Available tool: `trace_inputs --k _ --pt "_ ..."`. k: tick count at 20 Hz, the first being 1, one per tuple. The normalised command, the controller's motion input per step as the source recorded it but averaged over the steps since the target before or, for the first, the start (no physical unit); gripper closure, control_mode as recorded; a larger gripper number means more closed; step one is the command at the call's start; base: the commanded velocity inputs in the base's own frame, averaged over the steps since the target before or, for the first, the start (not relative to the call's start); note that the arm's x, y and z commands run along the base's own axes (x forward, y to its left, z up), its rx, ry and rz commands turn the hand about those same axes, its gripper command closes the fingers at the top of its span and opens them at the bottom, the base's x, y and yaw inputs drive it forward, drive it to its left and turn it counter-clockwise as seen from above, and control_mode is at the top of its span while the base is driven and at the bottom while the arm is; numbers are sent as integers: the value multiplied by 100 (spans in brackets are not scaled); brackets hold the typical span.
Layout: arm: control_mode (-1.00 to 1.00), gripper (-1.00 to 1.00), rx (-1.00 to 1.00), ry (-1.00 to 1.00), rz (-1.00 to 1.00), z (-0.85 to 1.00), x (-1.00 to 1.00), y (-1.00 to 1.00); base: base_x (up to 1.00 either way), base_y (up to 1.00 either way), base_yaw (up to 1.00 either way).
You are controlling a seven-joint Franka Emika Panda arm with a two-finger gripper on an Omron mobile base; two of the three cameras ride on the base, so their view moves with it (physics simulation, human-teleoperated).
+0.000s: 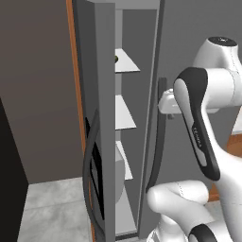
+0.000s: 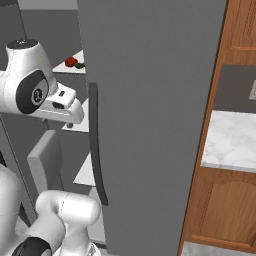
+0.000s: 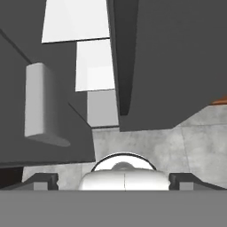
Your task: Take the bell pepper and squash out of the freezer and place them in the tupperware container on the counter. Then put the tupperware containing the vegetables back in the freezer.
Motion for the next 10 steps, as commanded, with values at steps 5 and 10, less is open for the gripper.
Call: trace_inputs --k 5,10 --pt "-100 -100 0 0 -8 0 -41 -6 0 0 0" --pt "-100 -100 0 0 -9 -2 -31 -16 0 0 0"
